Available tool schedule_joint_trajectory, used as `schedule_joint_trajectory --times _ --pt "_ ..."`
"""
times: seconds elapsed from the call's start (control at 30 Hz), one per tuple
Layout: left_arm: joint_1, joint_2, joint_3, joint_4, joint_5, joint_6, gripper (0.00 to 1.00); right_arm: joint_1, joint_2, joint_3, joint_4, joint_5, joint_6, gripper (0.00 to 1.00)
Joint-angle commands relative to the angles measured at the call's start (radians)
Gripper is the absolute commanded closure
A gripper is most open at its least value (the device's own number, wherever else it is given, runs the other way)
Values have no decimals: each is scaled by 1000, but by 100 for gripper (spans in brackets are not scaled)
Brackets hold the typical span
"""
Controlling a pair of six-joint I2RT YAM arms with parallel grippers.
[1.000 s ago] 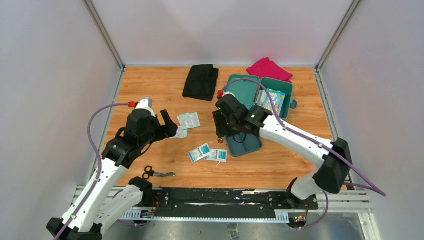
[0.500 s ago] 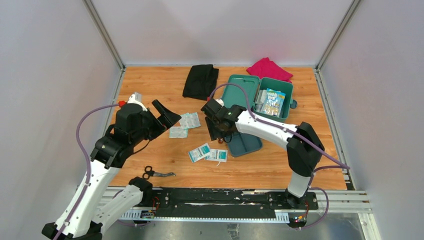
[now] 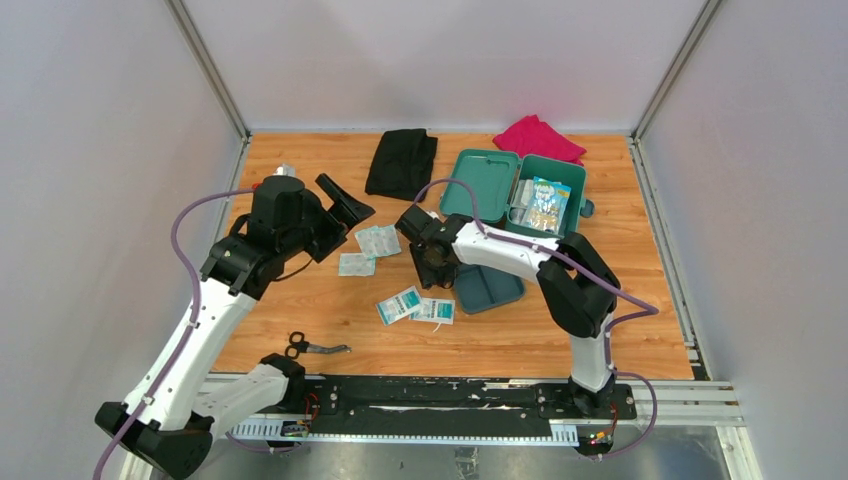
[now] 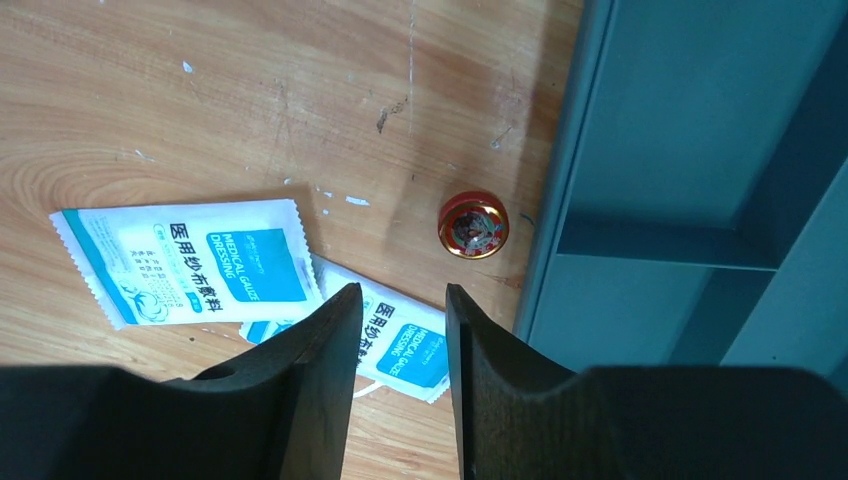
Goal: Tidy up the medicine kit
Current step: Pick up the medical item at the center of the board.
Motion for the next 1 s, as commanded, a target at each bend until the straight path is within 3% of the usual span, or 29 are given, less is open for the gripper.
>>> schedule_joint_trajectory --times 0.0,0.97 --pt "3 14 -5 81 50 -36 0 -29 5 0 6 -23 -5 60" --pt "3 -31 -51 158 51 -73 0 -94 12 -35 -9 13 3 60"
